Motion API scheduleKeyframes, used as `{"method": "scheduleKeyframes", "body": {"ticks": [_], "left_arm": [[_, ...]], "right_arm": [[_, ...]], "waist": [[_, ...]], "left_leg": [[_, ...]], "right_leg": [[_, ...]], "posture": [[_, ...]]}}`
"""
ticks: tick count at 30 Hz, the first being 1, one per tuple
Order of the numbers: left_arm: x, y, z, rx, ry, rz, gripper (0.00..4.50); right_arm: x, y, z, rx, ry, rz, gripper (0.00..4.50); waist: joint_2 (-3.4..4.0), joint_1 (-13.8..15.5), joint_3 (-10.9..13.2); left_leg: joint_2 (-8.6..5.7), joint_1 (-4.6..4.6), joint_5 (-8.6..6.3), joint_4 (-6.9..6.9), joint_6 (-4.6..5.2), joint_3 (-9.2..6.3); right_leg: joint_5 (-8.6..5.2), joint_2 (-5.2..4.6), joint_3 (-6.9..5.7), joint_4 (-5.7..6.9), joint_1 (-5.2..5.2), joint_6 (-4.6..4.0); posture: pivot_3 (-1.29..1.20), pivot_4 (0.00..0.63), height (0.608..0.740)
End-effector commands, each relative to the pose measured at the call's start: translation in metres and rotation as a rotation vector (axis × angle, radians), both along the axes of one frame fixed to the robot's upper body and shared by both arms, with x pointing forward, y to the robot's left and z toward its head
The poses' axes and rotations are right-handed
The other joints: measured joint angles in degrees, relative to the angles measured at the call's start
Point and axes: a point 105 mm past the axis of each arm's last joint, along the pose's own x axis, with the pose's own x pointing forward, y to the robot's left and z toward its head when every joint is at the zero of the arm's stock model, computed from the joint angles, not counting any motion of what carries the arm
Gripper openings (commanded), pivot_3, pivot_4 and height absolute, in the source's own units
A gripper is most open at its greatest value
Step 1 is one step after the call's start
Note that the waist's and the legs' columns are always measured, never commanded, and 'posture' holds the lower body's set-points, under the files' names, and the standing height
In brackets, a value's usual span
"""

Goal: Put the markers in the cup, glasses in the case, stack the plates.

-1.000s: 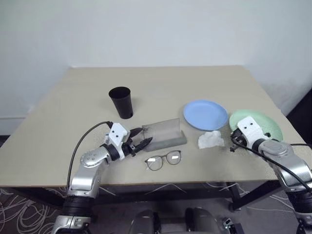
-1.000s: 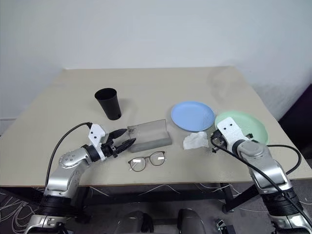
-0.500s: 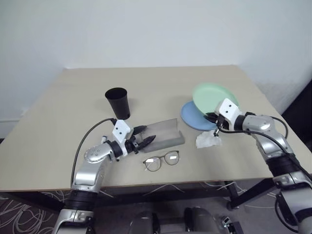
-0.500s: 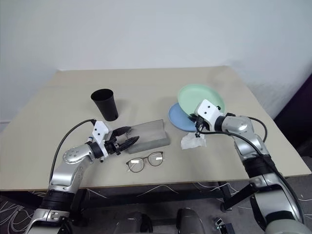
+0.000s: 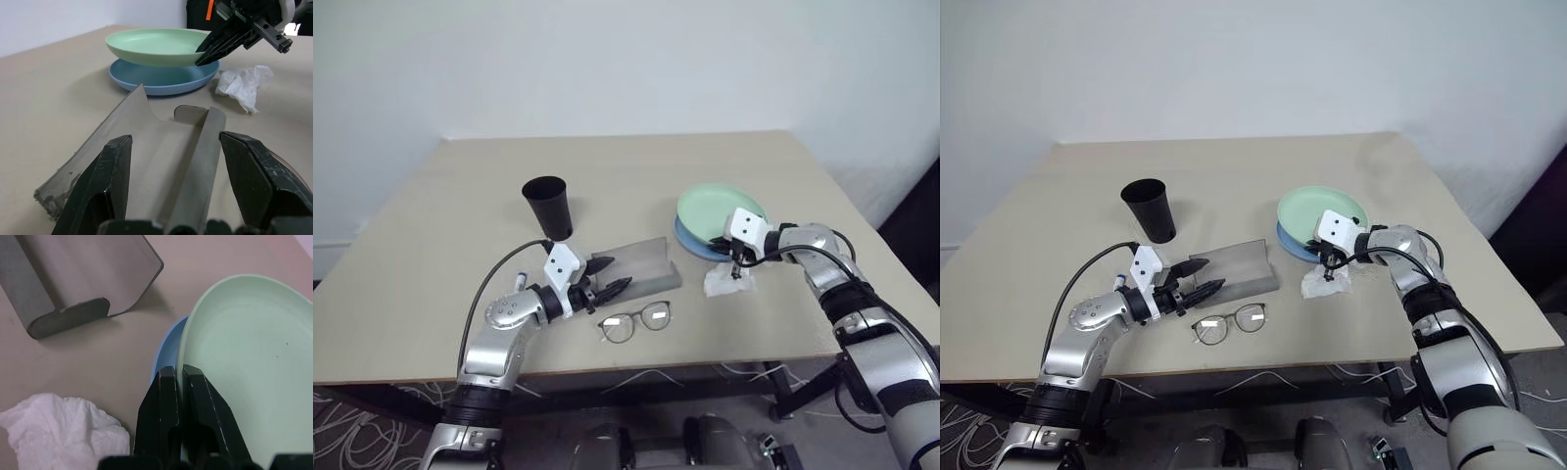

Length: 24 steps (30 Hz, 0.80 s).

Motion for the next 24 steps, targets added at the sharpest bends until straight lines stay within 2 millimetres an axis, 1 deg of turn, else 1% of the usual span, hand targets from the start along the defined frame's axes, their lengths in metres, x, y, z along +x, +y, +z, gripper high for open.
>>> {"method": "scheduleKeyframes", "body": {"ticks": [1, 4, 11, 13, 15, 18, 21, 24], "left_arm": [[-0.001, -0.006, 0.011, -0.008, -0.048, -0.023, 2.97], [-0.001, -0.007, 0.012, -0.01, -0.049, -0.024, 2.97], [-0.001, -0.008, 0.01, -0.008, -0.049, -0.025, 2.97], [-0.001, -0.008, 0.01, -0.009, -0.049, -0.027, 2.97], [0.0, -0.008, 0.011, -0.009, -0.049, -0.028, 2.97], [0.0, -0.009, 0.011, -0.008, -0.049, -0.03, 2.97], [0.0, -0.01, 0.01, -0.008, -0.046, -0.035, 2.97], [0.001, -0.011, 0.009, -0.01, -0.046, -0.039, 2.97]], "right_arm": [[0.009, 0.004, 0.02, 0.003, -0.083, 0.008, 1.03], [0.011, 0.004, 0.027, 0.04, -0.103, -0.007, 2.01], [0.009, -0.008, 0.041, 0.069, -0.133, -0.014, 2.01], [0.003, -0.011, 0.045, 0.087, -0.109, 0.009, 2.01], [-0.01, -0.015, 0.045, 0.086, -0.059, 0.047, 2.01], [-0.028, -0.024, 0.04, 0.063, 0.015, 0.079, 2.01], [-0.035, -0.035, 0.029, 0.051, 0.087, 0.02, 2.01], [-0.042, -0.045, 0.011, 0.071, 0.193, -0.067, 2.01]], "waist": [[0.0, 0.0, 0.0], [0.0, 0.0, 0.0], [0.01, 0.0, 0.0], [0.01, 0.0, 0.0], [0.0, 0.1, 0.0], [-0.01, 0.2, 0.0], [0.0, 0.1, 0.0], [0.0, 0.1, 0.0]], "left_leg": [[0.01, 0.0, 0.03, 0.0, -0.04, 0.0], [0.03, 0.01, 0.07, 0.0, -0.08, -0.02], [0.03, -0.01, 0.07, 0.03, -0.07, 0.0], [0.03, -0.01, 0.07, 0.03, -0.07, -0.01], [0.03, -0.02, 0.07, 0.03, -0.07, -0.04], [0.02, -0.04, 0.06, 0.0, -0.05, -0.1], [0.01, -0.04, 0.05, 0.01, -0.04, -0.08], [0.03, -0.03, 0.05, 0.04, -0.04, -0.07]], "right_leg": [[0.02, 0.01, 0.0, 0.02, -0.02, -0.05], [0.05, 0.01, -0.01, 0.04, -0.03, -0.09], [0.07, -0.01, -0.01, 0.03, -0.05, -0.12], [0.07, -0.01, 0.0, 0.03, -0.06, -0.13], [0.07, -0.01, -0.01, 0.02, -0.06, -0.12], [0.07, -0.02, -0.01, 0.0, -0.05, -0.13], [0.07, -0.03, -0.01, -0.01, -0.08, -0.13], [0.07, -0.02, -0.02, -0.01, -0.11, -0.13]], "posture": [[0.0, 0.0, 0.729], [0.0, 0.0, 0.729], [0.0, 0.0, 0.729], [0.0, 0.0, 0.729], [0.0, 0.0, 0.729], [0.0, 0.0, 0.729], [0.0, 0.0, 0.729], [0.0, 0.0, 0.729]]}}
